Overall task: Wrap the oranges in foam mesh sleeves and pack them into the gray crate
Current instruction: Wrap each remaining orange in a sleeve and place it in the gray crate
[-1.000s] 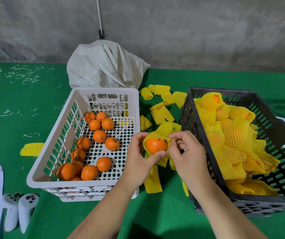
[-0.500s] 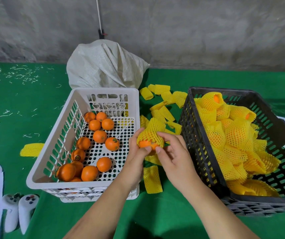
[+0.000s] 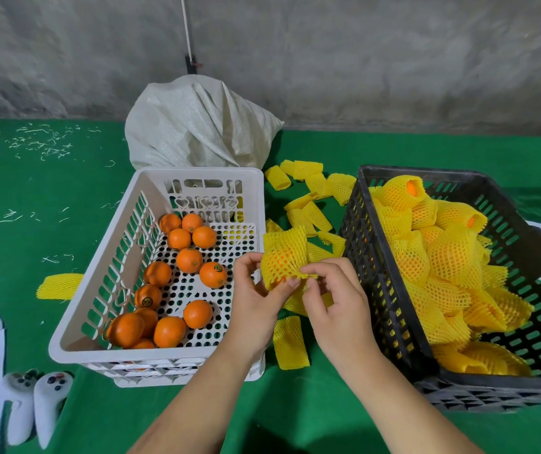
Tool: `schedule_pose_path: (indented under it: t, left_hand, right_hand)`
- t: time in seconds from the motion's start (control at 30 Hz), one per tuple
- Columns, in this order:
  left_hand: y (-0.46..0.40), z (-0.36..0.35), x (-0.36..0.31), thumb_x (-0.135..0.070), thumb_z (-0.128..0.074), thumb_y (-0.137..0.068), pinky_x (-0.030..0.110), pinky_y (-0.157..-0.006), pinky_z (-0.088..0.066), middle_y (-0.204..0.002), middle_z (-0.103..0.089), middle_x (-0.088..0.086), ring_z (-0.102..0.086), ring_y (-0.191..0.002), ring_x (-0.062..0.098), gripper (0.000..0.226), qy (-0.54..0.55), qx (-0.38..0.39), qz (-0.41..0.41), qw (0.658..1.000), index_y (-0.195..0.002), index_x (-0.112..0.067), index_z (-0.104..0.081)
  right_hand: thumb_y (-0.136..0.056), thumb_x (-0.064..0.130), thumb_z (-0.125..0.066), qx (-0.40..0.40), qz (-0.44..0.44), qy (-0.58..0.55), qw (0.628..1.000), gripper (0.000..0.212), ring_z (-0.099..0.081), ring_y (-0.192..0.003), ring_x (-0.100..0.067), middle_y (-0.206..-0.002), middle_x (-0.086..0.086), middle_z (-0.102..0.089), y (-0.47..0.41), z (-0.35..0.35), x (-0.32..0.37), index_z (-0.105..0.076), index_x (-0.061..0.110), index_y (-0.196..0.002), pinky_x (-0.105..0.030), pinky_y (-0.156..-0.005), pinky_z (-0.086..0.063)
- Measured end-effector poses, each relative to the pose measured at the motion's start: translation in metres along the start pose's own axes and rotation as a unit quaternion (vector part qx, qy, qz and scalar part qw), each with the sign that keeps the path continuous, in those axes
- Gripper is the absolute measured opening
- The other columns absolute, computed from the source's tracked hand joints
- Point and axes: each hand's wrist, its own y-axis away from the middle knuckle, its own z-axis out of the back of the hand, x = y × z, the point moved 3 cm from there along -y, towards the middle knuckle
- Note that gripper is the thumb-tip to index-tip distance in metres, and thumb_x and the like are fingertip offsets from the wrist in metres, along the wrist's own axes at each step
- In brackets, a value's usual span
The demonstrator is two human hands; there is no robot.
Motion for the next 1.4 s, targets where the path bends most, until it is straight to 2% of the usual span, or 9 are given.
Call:
schedule_pose_path:
  t: [0.17,0.27,0.37,0.5,0.7,1.0,1.17,1.3,1.4]
  left_hand:
    - [0.001,0.002,0.001,-0.02,-0.094,-0.074,0.046,-0.095,-0.059,-0.134,-0.055,0.026,-0.066,-0.115,0.031,0.062,0.044,0.029,0.029,0.998,-0.118,-0.038,-0.055]
    - [0.001,0.001,0.002,-0.022,-0.094,-0.077,0.04,-0.095,-0.058,-0.134,-0.063,0.009,-0.066,-0.122,0.031,0.079,0.012,0.077,0.027,0.997,-0.141,-0.038,-0.05]
    - [0.002,0.0,0.001,-0.019,-0.087,-0.08,0.036,-0.094,-0.058,-0.13,-0.068,0.005,-0.067,-0.12,0.029,0.067,-0.015,0.072,0.015,0.997,-0.137,-0.035,-0.055]
    - [0.003,0.0,-0.001,-0.02,-0.081,-0.079,0.03,-0.083,-0.059,-0.116,-0.072,0.006,-0.071,-0.101,0.02,0.06,-0.023,0.025,0.005,0.999,-0.131,-0.028,-0.053]
    - [0.006,0.003,0.001,-0.014,-0.057,-0.091,0.028,-0.082,-0.057,-0.117,-0.068,0.005,-0.068,-0.1,0.015,0.047,-0.063,0.031,0.01,0.997,-0.132,-0.034,-0.044]
    - [0.005,0.001,0.0,-0.004,-0.068,-0.089,0.025,-0.083,-0.056,-0.114,-0.069,-0.01,-0.066,-0.1,0.009,0.062,-0.097,0.045,-0.014,0.994,-0.137,-0.035,-0.045]
    - [0.005,0.008,-0.001,-0.01,-0.068,-0.084,0.023,-0.079,-0.054,-0.112,-0.067,-0.013,-0.065,-0.098,0.01,0.066,-0.108,-0.018,-0.031,0.994,-0.137,-0.041,-0.043]
    - [0.011,0.002,-0.006,-0.017,-0.075,-0.08,0.018,-0.084,-0.054,-0.121,-0.062,-0.021,-0.066,-0.108,0.005,0.072,-0.169,0.043,-0.072,0.982,-0.138,-0.045,-0.042]
    - [0.017,-0.004,-0.004,-0.02,-0.086,-0.082,0.012,-0.092,-0.049,-0.131,-0.057,-0.029,-0.062,-0.12,0.002,0.078,-0.239,0.106,-0.098,0.96,-0.14,-0.047,-0.042]
  right_hand:
    - [-0.097,0.013,-0.06,0.032,-0.08,-0.047,0.995,0.036,-0.061,-0.113,-0.013,-0.123,0.013,-0.051,0.002,-0.004,-0.009,-0.056,0.028,-0.129,-0.035,-0.09,-0.057]
    - [-0.095,0.0,-0.057,0.011,-0.074,-0.034,0.997,0.036,-0.063,-0.108,-0.014,-0.116,0.012,-0.054,0.0,0.004,-0.013,-0.063,0.023,-0.122,-0.035,-0.086,-0.057]
    - [-0.091,-0.006,-0.061,0.007,-0.068,-0.018,0.997,0.032,-0.064,-0.096,-0.012,-0.109,0.013,-0.054,0.0,0.008,-0.013,-0.066,0.017,-0.113,-0.027,-0.078,-0.055]
    - [-0.092,0.013,-0.057,-0.012,-0.022,0.005,1.0,0.019,-0.06,-0.091,-0.008,-0.104,0.009,-0.055,0.009,0.004,-0.002,-0.068,0.013,-0.107,-0.016,-0.076,-0.048]
    - [-0.089,0.008,-0.066,0.029,-0.1,-0.015,0.994,0.049,-0.057,-0.111,-0.005,-0.119,0.019,-0.048,0.013,-0.012,-0.005,-0.052,0.029,-0.13,-0.016,-0.088,-0.049]
    - [-0.088,-0.004,-0.065,0.026,-0.117,-0.022,0.993,0.042,-0.062,-0.106,-0.012,-0.113,0.01,-0.056,0.017,-0.006,-0.01,-0.061,0.024,-0.119,-0.043,-0.09,-0.056]
    - [-0.081,0.024,-0.062,0.1,-0.222,-0.129,0.961,0.059,-0.059,-0.11,-0.005,-0.123,0.018,-0.055,0.015,-0.007,-0.008,-0.047,0.05,-0.133,-0.032,-0.092,-0.054]
    - [-0.071,0.077,-0.07,0.144,-0.321,-0.244,0.904,0.092,-0.053,-0.132,-0.007,-0.146,0.014,-0.051,0.008,-0.015,0.0,-0.031,0.051,-0.15,-0.04,-0.109,-0.047]
    - [-0.063,0.067,-0.083,0.087,-0.362,-0.262,0.891,0.105,-0.062,-0.124,-0.013,-0.138,0.005,-0.061,0.007,-0.026,0.003,-0.036,0.037,-0.152,-0.045,-0.107,-0.051]
